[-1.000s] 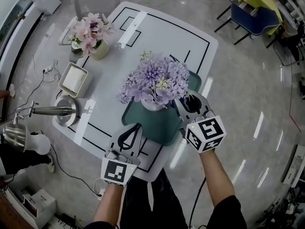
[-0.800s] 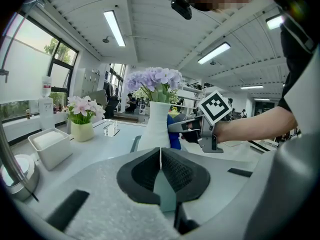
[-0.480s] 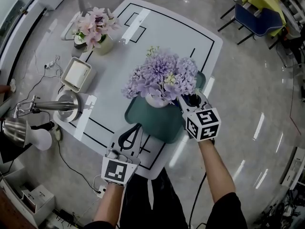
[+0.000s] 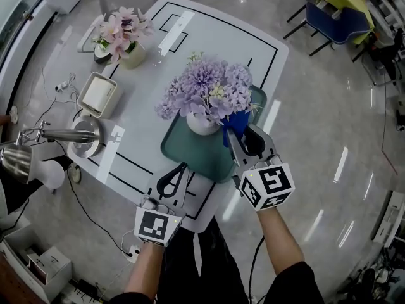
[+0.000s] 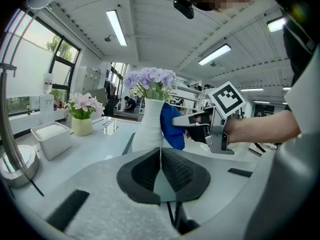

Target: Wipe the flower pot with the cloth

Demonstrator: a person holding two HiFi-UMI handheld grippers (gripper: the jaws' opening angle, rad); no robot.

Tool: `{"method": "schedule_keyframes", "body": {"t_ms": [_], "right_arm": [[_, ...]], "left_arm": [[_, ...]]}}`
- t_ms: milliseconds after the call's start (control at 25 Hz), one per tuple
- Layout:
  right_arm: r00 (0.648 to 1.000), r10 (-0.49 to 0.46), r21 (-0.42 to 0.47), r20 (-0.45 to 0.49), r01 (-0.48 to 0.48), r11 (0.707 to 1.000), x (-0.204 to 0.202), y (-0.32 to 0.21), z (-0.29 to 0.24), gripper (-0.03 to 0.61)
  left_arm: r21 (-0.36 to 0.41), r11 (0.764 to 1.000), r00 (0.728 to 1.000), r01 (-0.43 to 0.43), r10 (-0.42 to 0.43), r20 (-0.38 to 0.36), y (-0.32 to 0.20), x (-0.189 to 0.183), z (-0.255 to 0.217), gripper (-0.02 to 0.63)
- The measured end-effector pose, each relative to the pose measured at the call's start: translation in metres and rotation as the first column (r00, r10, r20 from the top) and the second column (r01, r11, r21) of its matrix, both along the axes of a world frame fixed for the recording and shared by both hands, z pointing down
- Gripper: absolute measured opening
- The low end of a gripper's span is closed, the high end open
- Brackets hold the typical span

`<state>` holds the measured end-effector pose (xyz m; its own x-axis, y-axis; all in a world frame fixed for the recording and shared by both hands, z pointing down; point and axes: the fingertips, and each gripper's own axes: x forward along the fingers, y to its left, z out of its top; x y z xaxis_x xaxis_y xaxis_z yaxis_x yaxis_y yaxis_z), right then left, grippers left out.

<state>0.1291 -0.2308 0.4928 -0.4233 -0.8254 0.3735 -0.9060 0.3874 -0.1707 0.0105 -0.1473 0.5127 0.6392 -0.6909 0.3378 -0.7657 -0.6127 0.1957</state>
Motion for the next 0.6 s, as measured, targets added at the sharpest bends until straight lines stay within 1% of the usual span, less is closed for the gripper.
{"method": "schedule_keyframes", "body": {"t_ms": [160,240,400,480,600], "right_arm": [[0.998,-0.005,-0.055,-0.055,0.002,0.999,-0.009,0.006,0.028,0.098],[0.996,-0.002,-0.091,-0.089,-0.006,0.996,-0.007,0.008,0.045,0.098],[0.992,0.006,-0.166,-0.124,-0.027,0.986,0.001,0.016,0.075,0.098],[0.991,0.026,-0.177,-0.13,-0.049,0.983,0.004,0.02,0.08,0.098],[0.993,0.055,-0.15,-0.103,-0.07,0.986,0.004,0.032,0.065,0.098]], "left_arm": [[-0.003,1.0,1.0,0.001,-0.001,-0.006,0.01,-0.002,-0.002,0.015],[-0.006,1.0,1.0,0.003,-0.003,-0.007,0.015,-0.005,-0.001,0.015],[-0.014,1.0,1.0,0.015,-0.015,-0.009,0.024,-0.013,0.001,0.015],[-0.015,1.0,1.0,0.019,-0.019,-0.01,0.026,-0.016,0.001,0.015],[0.005,1.0,1.0,0.019,-0.019,-0.005,0.027,-0.024,0.001,0.015]]}}
